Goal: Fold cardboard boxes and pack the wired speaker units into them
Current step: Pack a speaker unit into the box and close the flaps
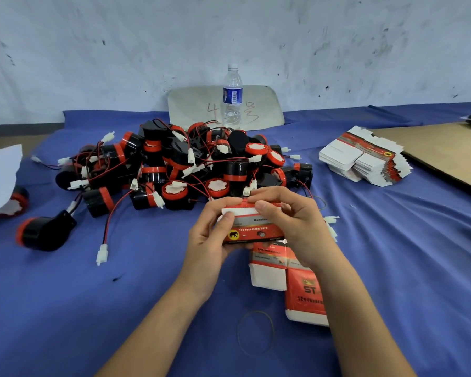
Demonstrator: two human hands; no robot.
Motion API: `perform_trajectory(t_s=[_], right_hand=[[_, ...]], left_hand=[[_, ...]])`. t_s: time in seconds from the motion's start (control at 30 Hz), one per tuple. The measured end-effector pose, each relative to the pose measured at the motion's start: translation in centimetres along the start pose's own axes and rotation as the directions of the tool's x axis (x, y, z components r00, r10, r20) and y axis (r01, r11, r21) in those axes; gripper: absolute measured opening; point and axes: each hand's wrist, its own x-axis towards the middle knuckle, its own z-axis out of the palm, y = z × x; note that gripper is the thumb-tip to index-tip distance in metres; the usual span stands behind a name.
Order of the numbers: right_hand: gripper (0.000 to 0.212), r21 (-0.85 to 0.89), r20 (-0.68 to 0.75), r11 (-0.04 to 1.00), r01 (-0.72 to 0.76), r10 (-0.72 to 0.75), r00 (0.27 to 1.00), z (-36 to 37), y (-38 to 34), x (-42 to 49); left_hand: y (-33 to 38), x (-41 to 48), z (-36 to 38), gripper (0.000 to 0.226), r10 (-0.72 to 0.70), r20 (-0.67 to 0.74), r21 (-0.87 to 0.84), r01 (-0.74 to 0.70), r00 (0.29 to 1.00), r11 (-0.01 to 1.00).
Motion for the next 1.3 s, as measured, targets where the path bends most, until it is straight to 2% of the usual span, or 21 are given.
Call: perform_trajectory(t_s=[0.1, 0.2, 0.37, 0.5, 0.57, 0.6, 0.67, 0.73, 0.8, 0.83, 0.93, 1.03, 1.3], right_hand=[[0.010, -0.005, 0.016, 1.000, -0.010, 0.010, 1.000, 0.0, -0.1, 0.0], [0.010, 0.005, 0.075, 1.000, -0.028, 0.027, 0.997, 0.3, -0.3, -0.2], [0.025, -0.295, 0.175, 0.949, 0.110, -0.060, 0.983, 0.7, -1.0, -0.5], [0.044, -0.320, 0.287, 0.933, 0.167, -0.072, 0.955, 2.3, -1.4, -0.9], [0.038, -0.307, 0.232, 0.933, 0.186, -0.117, 0.966, 3.0, -1.4, -0.8], [0.035, -0.301, 0.171, 0.935, 0.188, -0.141, 0.975, 3.3, -1.4, -0.8], [0.033, -0.260, 0.036, 0.951, 0.168, -0.164, 0.986, 3.4, -1.3, -0.6], [0.031, -0.174, -0.071, 0.977, 0.126, -0.140, 0.988, 3.1, -1.2, -0.5], [0.023, -0.085, -0.123, 0.993, 0.087, -0.098, 0.988, 2.9, -1.2, -0.5], [0.020, -0.064, -0.137, 0.995, 0.074, -0.082, 0.987, 2.8, -1.2, -0.6], [0.013, -0.054, -0.196, 0.997, 0.052, -0.062, 0.979, 3.2, -0.9, -0.6], [0.016, -0.080, -0.285, 0.995, 0.067, -0.087, 0.955, 3.4, -1.0, -0.6], [0.026, -0.096, -0.369, 0.995, 0.020, -0.054, 0.928, 3.4, -1.1, -0.4]], left_hand=[[0.1, 0.0, 0.0, 0.021, 0.011, -0.018, 0.007, -0.011, 1.000, 1.000], [0.3, -0.1, 0.1, 0.023, 0.060, -0.054, 0.105, -0.055, 0.997, 0.993], [0.7, 0.1, -0.7, 0.039, 0.153, -0.072, 0.308, -0.123, 0.986, 0.943], [0.8, 0.3, -1.3, 0.022, 0.180, -0.063, 0.411, -0.139, 0.982, 0.901], [0.5, 0.2, -1.3, 0.013, 0.219, -0.065, 0.462, -0.165, 0.974, 0.872], [0.4, 0.1, -1.2, 0.018, 0.255, -0.064, 0.493, -0.192, 0.965, 0.849], [0.2, -0.1, -0.9, 0.040, 0.318, 0.011, 0.561, -0.269, 0.948, 0.783], [-0.4, -0.1, -0.7, 0.074, 0.353, 0.148, 0.642, -0.361, 0.924, 0.676], [-1.0, 0.0, -0.5, 0.103, 0.353, 0.221, 0.708, -0.398, 0.909, 0.583], [-1.1, 0.1, -0.4, 0.111, 0.346, 0.230, 0.722, -0.398, 0.909, 0.566], [-1.2, 0.2, -0.6, 0.108, 0.382, 0.244, 0.740, -0.426, 0.891, 0.520], [-1.2, 0.1, -0.8, 0.101, 0.421, 0.265, 0.762, -0.456, 0.867, 0.460], [-1.3, 0.0, -0.8, 0.096, 0.384, 0.307, 0.785, -0.460, 0.871, 0.416]])
